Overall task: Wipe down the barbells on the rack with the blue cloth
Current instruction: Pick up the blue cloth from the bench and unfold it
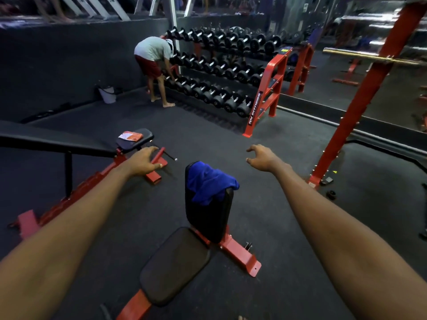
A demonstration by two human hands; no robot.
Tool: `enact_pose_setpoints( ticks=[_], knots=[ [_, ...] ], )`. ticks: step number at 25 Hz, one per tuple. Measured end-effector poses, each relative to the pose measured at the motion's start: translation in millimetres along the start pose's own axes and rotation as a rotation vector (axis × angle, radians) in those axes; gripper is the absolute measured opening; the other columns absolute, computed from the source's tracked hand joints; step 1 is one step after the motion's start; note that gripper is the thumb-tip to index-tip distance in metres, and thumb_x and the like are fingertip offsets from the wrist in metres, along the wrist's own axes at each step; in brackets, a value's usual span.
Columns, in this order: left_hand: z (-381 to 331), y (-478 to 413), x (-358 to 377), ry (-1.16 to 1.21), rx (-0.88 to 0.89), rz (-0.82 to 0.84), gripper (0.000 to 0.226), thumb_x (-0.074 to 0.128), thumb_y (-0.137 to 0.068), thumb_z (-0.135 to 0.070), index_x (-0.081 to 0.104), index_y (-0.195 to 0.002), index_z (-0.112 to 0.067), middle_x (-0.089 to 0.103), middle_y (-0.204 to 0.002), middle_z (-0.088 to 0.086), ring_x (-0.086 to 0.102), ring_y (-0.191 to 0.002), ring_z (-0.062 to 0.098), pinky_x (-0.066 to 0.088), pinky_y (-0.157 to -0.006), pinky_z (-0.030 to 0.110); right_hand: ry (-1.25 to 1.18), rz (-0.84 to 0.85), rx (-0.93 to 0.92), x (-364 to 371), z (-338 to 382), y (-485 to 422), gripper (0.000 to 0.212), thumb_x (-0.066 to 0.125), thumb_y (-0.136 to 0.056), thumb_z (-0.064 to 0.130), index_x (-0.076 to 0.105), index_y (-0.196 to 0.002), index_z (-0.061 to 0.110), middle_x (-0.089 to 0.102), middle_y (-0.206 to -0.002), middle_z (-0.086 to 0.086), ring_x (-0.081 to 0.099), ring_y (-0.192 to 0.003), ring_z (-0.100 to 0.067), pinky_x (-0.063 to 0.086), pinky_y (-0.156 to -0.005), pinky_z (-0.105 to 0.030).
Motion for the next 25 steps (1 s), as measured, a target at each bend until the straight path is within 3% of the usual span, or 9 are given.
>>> enact_pose_setpoints(
  ticks=[3,7,11,15,21,25],
  knots=[
    [-6,-29,20,0.006,-0.069,0.026,0.077,0.08,-0.085,-0.031,0.045,-0.148,-0.004,0.051,-0.148,0.017,0.051,-0.135,0.031,0.039,-0.114,0.039,0.002,0.111,-0.045,15,-16,-55,0.049,0.063,-0.098,0.024,0.054,-0.144,0.009,0.049,-0.15,-0.018,0.049,-0.137,-0.033,0.039,-0.11,-0.035],
    [-8,-67,54,0.021,-0.138,0.049,0.091,0.073,-0.076,-0.055,0.045,-0.149,-0.008,0.051,-0.149,0.014,0.05,-0.136,0.028,0.038,-0.116,0.038,-0.021,0.248,-0.073,49,-28,-108,0.049,0.062,-0.099,0.027,0.055,-0.144,0.011,0.054,-0.147,-0.016,0.053,-0.134,-0.03,0.043,-0.106,-0.033],
    [-17,-94,66,0.002,-0.155,0.086,0.079,0.078,-0.087,-0.033,0.041,-0.153,-0.009,0.044,-0.155,0.015,0.045,-0.141,0.028,0.033,-0.118,0.036,-0.04,0.403,-0.073,86,-28,-149,0.046,0.057,-0.102,0.034,0.056,-0.143,0.013,0.056,-0.147,-0.01,0.053,-0.135,-0.027,0.043,-0.109,-0.037],
    [-4,-131,73,0.003,-0.168,0.098,0.081,0.077,-0.088,-0.035,0.038,-0.154,-0.01,0.041,-0.157,0.014,0.043,-0.142,0.028,0.033,-0.119,0.039,-0.08,0.501,-0.092,110,-18,-186,0.043,0.056,-0.103,0.037,0.057,-0.14,0.016,0.06,-0.142,-0.007,0.056,-0.133,-0.026,0.045,-0.108,-0.039],
    [16,-168,82,0.06,-0.192,0.095,0.079,0.075,-0.09,-0.032,0.036,-0.155,-0.009,0.038,-0.159,0.014,0.04,-0.144,0.028,0.032,-0.119,0.038,-0.195,0.674,-0.188,142,38,-214,0.058,0.062,-0.1,0.039,0.043,-0.154,0.029,0.05,-0.152,-0.004,0.049,-0.14,-0.023,0.039,-0.116,-0.042],
    [32,-177,88,0.086,-0.221,0.092,0.08,0.073,-0.091,-0.034,0.033,-0.156,-0.009,0.037,-0.159,0.014,0.039,-0.145,0.028,0.032,-0.119,0.039,-0.077,0.653,-0.245,168,48,-227,0.052,0.065,-0.098,0.038,0.045,-0.143,0.02,0.053,-0.132,-0.009,0.054,-0.122,-0.027,0.045,-0.101,-0.041]
  ],
)
Point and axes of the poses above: each hand's wrist, its own y-axis away from the middle knuckle, its own x-axis out of the palm, z = x × y, the point moved 2 cm from there along -y, towards the middle knuckle
